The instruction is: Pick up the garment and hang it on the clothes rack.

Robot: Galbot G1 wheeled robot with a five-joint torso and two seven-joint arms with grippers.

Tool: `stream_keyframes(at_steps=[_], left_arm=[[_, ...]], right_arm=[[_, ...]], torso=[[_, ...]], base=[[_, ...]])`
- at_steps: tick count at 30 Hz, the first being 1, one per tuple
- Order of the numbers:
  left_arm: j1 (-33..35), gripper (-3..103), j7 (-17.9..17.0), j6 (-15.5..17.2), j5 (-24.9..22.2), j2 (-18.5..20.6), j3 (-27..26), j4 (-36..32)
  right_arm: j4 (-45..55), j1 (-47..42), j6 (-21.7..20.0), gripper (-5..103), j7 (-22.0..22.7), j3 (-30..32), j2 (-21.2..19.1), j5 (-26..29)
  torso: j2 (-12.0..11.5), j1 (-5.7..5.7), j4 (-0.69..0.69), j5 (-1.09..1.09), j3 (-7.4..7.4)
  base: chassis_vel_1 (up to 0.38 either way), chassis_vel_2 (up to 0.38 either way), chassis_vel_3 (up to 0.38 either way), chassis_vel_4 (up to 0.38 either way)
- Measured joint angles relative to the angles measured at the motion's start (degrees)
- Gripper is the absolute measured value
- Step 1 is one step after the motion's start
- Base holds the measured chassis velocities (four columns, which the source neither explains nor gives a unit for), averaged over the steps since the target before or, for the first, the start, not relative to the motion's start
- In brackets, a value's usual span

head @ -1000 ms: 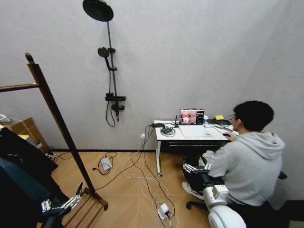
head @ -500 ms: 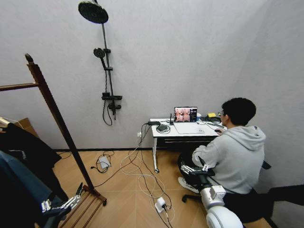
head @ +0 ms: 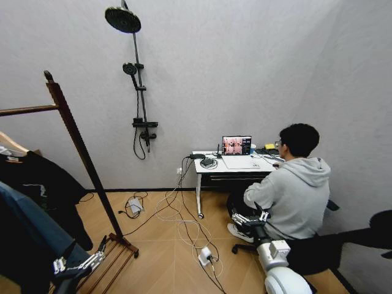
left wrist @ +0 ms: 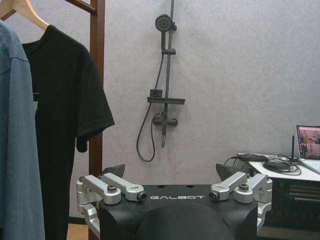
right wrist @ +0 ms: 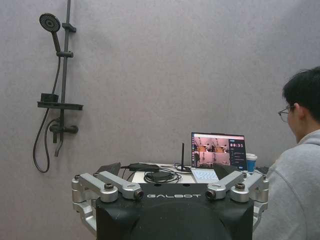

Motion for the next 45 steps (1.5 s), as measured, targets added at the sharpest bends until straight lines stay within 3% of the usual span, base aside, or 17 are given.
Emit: stream_keyframes(at_steps=[29,45], left_arm=[[0.0,100,0.0,0.0,0.0,0.0,0.0,0.0],[0.0,100,0.0,0.0,0.0,0.0,0.0,0.0]], right_arm=[[-0.8,-0.7,1.0,100,0.2,-1.3,0.3,-1.1],[-1.9,-0.7,2.2,100,0.2,-1.9,0.4,-1.7]], torso=[[0.0,0.01,0.0,-0.02,0.0],[0.0,-0.03,0.0,-0.02,-0.01]], base=[[0.128,-0.139,-0.135,0.122],[0.277,-0.276,-0.282,0.289]])
